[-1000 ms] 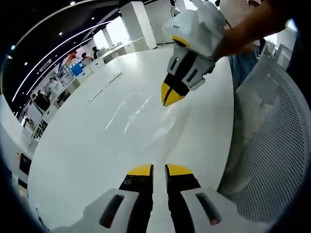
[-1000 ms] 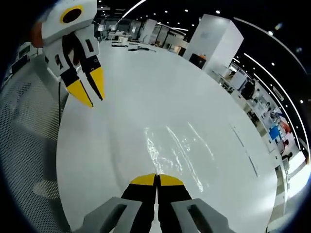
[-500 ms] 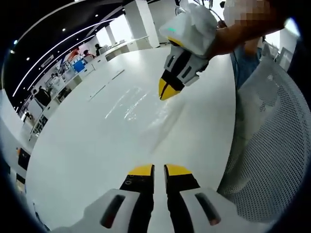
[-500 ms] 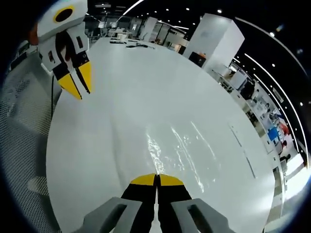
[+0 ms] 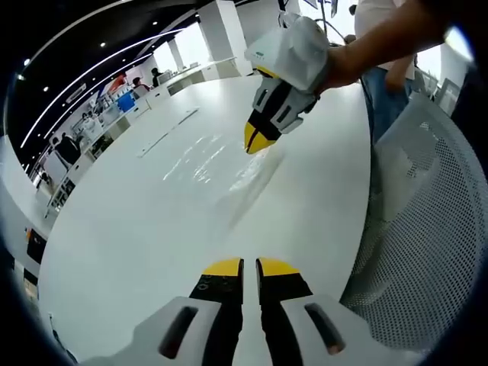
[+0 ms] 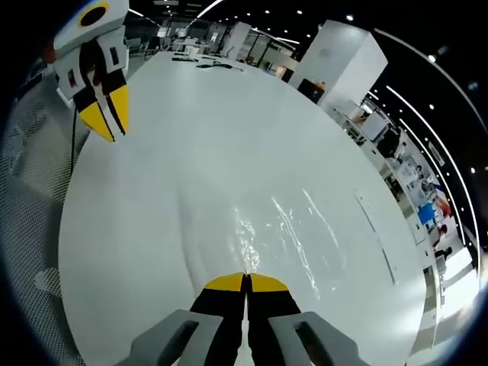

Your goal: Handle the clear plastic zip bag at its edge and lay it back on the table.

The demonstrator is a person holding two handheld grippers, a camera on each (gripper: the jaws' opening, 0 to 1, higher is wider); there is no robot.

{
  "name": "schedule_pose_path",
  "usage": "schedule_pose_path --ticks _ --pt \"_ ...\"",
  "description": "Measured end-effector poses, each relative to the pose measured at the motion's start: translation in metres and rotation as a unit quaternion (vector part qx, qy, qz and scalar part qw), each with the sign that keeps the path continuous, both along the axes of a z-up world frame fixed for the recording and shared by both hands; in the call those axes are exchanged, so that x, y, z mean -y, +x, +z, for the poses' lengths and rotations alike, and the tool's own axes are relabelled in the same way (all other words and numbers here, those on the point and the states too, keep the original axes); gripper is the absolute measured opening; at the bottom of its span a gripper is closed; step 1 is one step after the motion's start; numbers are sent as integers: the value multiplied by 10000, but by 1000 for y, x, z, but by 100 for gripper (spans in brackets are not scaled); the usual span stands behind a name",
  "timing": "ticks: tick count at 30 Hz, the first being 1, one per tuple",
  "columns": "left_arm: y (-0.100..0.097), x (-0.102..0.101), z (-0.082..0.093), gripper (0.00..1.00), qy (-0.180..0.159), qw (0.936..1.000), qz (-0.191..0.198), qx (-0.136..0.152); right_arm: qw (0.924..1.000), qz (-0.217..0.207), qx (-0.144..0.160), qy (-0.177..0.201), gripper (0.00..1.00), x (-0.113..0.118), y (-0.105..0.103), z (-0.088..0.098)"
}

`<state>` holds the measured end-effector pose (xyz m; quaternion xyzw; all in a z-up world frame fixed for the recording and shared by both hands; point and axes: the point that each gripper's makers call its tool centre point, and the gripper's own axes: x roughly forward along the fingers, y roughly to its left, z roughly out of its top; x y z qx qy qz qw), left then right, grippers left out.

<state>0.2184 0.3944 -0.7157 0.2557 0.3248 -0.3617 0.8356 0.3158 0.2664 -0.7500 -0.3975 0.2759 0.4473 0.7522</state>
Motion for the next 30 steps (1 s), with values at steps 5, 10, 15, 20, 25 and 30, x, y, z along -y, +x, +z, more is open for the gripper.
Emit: schedule_pose_path --ticks 5,10,15,20,25,30 --pt "-2 1 1 4 0 10000 -14 -11 10000 -40 -25 -4 0 1 2 0" --pt "0 0 -1 4 -46 10000 8 -26 10000 12 40 -61 0 3 4 0" --pt "-1 3 0 3 -32 10000 -58 -32 9994 257 214 -121 0 2 6 0" --pt "2 5 1 3 31 9999 -141 -19 9992 257 279 -86 0 5 11 -2" --pt "4 8 3 4 52 9998 -184 27 9990 302 318 -87 0 6 12 -2" --pt "4 8 3 3 111 9996 -242 13 9996 138 248 -58 0 7 19 -6"
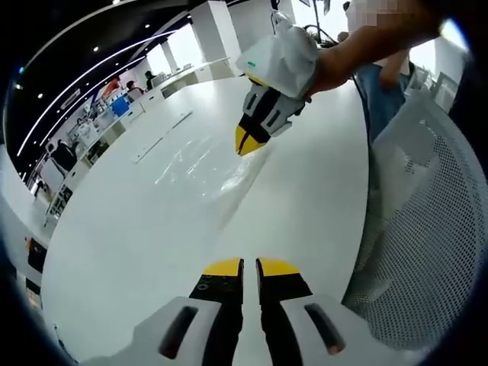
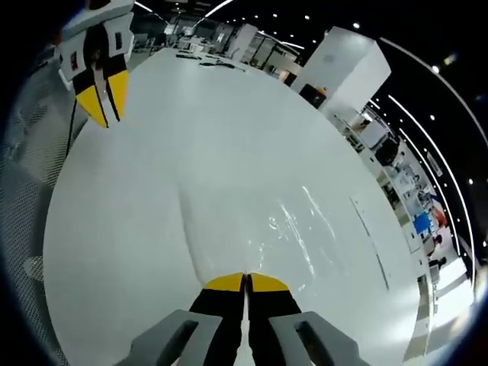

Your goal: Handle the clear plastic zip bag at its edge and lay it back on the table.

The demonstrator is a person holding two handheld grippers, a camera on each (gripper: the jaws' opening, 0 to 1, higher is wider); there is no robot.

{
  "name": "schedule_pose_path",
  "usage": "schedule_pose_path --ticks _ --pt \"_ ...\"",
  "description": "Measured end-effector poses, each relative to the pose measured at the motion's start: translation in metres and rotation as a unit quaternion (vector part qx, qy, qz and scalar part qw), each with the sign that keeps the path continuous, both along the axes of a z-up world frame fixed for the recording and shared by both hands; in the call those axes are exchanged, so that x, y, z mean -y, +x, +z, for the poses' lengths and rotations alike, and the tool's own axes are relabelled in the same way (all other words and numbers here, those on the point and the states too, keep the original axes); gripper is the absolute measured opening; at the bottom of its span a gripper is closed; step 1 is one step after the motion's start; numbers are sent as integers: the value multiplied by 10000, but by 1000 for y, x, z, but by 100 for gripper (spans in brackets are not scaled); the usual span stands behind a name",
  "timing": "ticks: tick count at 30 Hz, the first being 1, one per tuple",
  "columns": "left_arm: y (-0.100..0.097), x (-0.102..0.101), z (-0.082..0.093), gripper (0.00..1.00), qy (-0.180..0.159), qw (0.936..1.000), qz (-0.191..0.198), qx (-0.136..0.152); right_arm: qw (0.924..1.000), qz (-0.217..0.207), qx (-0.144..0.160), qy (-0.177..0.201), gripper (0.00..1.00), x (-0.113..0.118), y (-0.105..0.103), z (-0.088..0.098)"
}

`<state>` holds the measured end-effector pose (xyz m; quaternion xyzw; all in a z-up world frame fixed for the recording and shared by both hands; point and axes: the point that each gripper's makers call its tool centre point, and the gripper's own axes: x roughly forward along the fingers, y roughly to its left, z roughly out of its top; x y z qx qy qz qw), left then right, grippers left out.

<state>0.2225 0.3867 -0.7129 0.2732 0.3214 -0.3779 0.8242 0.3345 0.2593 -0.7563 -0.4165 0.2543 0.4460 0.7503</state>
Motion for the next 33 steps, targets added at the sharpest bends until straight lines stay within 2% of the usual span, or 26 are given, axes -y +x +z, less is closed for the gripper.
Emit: schedule_pose_path --ticks 16,18,24,29,33 --pt "1 -9 0 4 67 10000 33 -28 9993 -210 -226 233 0 -9 -1 -4" --pt "4 -13 -2 5 63 10000 47 -35 9987 -343 -263 260 4 -6 3 -5" --pt "4 -9 -3 4 41 10000 25 -55 9977 -373 -347 456 11 -9 1 -4" --pt "2 -9 -5 4 68 9999 -37 -76 9944 -491 -558 756 21 -17 -5 -4" --pt "4 -12 -2 4 2 10000 47 -71 9939 -422 -580 838 29 -21 -11 -3"
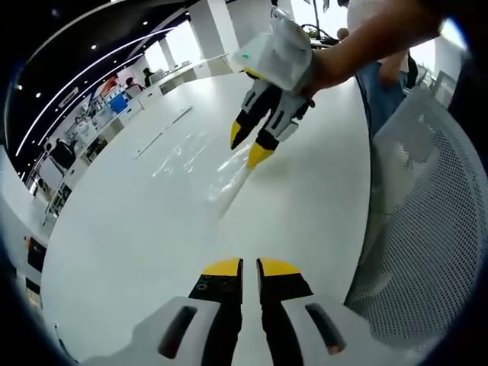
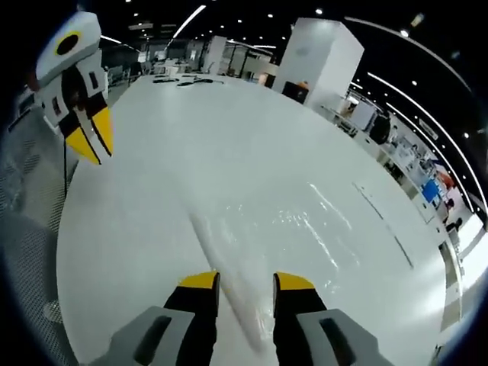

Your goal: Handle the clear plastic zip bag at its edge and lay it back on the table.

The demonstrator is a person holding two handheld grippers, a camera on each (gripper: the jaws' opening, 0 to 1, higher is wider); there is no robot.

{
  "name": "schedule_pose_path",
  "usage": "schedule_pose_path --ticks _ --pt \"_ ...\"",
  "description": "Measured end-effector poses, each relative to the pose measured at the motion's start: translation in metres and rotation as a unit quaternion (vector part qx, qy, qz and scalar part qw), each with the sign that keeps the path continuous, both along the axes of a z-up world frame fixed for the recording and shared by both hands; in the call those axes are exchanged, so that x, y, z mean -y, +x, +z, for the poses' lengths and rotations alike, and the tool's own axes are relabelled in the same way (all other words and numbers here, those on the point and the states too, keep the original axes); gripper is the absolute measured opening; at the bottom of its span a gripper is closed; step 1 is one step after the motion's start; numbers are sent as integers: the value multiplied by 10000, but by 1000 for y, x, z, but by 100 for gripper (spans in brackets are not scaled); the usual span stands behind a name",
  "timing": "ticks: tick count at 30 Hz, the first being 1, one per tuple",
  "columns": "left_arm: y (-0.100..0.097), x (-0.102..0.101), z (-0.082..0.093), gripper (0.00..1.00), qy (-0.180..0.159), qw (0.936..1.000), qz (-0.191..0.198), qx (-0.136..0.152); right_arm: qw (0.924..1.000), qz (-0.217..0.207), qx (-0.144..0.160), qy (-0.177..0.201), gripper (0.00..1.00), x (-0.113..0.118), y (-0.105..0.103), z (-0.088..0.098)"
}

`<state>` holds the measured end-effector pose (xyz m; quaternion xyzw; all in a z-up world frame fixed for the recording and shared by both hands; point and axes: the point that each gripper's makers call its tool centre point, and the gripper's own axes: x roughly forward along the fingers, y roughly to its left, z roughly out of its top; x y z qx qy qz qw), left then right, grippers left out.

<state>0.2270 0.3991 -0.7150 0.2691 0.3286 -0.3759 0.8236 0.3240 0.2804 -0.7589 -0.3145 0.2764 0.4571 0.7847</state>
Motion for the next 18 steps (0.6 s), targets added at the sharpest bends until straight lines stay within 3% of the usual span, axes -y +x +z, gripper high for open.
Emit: schedule_pose_path --ticks 7,8,11,13,18 --pt "2 -2 0 6 -133 9998 133 1 9997 -142 80 199 42 1 1 5" --pt "2 0 1 7 -267 9992 293 -68 9995 -164 79 252 43 0 3 7" --pt "3 0 -1 11 -274 9990 338 -88 9971 -434 -201 590 47 -1 -1 11" --pt "6 -2 -6 12 -304 9990 330 -88 9963 -487 -142 689 51 2 2 15" --pt "10 4 2 21 -464 9976 511 -51 9938 -660 -217 867 57 8 3 17"
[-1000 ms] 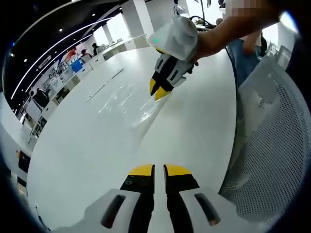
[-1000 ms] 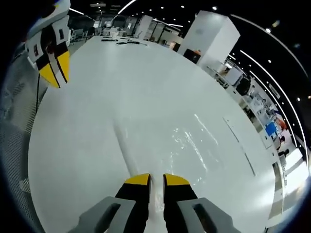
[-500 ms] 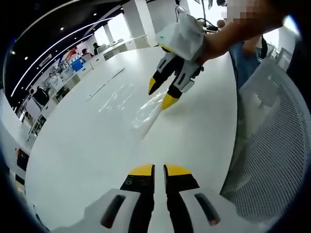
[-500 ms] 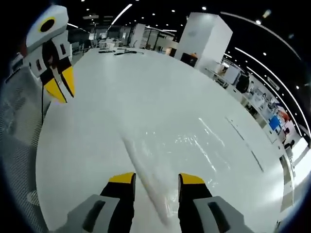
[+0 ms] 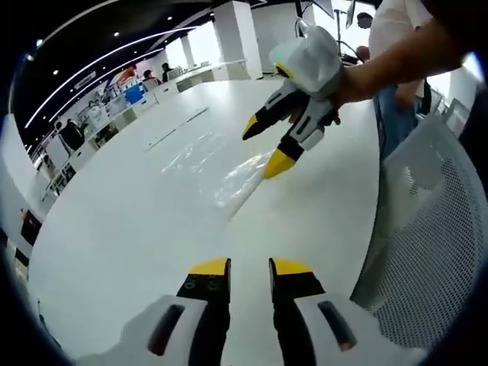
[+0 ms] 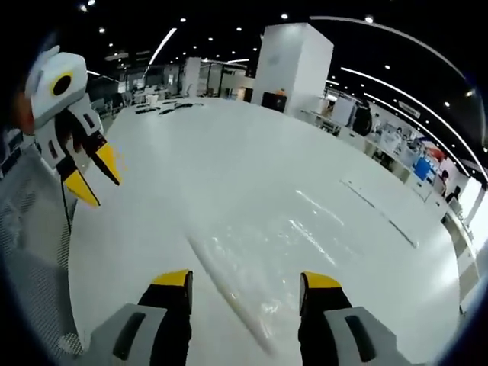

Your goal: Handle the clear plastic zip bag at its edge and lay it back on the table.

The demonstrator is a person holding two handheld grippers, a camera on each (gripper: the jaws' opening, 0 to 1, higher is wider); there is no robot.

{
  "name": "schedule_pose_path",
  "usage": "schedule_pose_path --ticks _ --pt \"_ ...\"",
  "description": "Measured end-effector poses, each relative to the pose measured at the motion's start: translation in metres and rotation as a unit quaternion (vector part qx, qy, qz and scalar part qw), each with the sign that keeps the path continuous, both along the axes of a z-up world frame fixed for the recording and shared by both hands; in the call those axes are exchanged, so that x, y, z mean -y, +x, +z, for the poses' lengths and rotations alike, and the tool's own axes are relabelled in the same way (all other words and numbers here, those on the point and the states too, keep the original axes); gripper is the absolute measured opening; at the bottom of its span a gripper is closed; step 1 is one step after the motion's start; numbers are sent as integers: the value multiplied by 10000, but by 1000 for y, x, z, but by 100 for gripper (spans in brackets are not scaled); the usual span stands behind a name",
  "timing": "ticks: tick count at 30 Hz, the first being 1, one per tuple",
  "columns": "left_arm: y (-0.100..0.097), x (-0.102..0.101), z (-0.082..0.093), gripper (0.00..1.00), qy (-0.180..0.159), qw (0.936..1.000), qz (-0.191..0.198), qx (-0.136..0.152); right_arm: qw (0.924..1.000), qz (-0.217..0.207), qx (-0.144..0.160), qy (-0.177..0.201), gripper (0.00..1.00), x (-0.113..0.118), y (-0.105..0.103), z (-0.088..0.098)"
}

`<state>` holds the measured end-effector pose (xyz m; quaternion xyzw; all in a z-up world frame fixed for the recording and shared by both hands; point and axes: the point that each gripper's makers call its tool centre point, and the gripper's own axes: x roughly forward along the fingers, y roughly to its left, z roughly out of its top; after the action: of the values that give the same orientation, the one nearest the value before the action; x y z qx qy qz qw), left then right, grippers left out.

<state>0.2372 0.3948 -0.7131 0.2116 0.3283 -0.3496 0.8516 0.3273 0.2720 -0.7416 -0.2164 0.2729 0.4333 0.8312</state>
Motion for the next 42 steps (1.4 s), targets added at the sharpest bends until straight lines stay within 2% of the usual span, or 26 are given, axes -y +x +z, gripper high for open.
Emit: schedule_pose_path --ticks 6,13,18,22,26,31,36,42 --pt "7 -1 -1 31 -19 9999 101 65 9996 -133 109 205 63 7 2 11" --pt "14 -1 4 44 -89 9994 308 91 9991 -253 112 324 67 16 2 13" --pt "18 -4 3 56 -117 9989 434 101 9989 -238 193 350 75 17 -2 16" --pt "17 -5 2 62 -144 9985 506 117 9985 -265 247 406 78 20 -7 22" --pt "15 -6 0 64 -170 9986 482 103 9977 -343 238 532 83 20 -7 24" --pt "11 -10 -3 74 -195 9981 579 105 9965 -403 275 680 88 21 -12 32" --pt "8 -12 -1 83 -338 9966 729 200 9964 -379 332 675 95 23 -17 35" --pt "2 -11 -3 93 -474 9951 858 138 9958 -472 288 726 99 29 -21 36"
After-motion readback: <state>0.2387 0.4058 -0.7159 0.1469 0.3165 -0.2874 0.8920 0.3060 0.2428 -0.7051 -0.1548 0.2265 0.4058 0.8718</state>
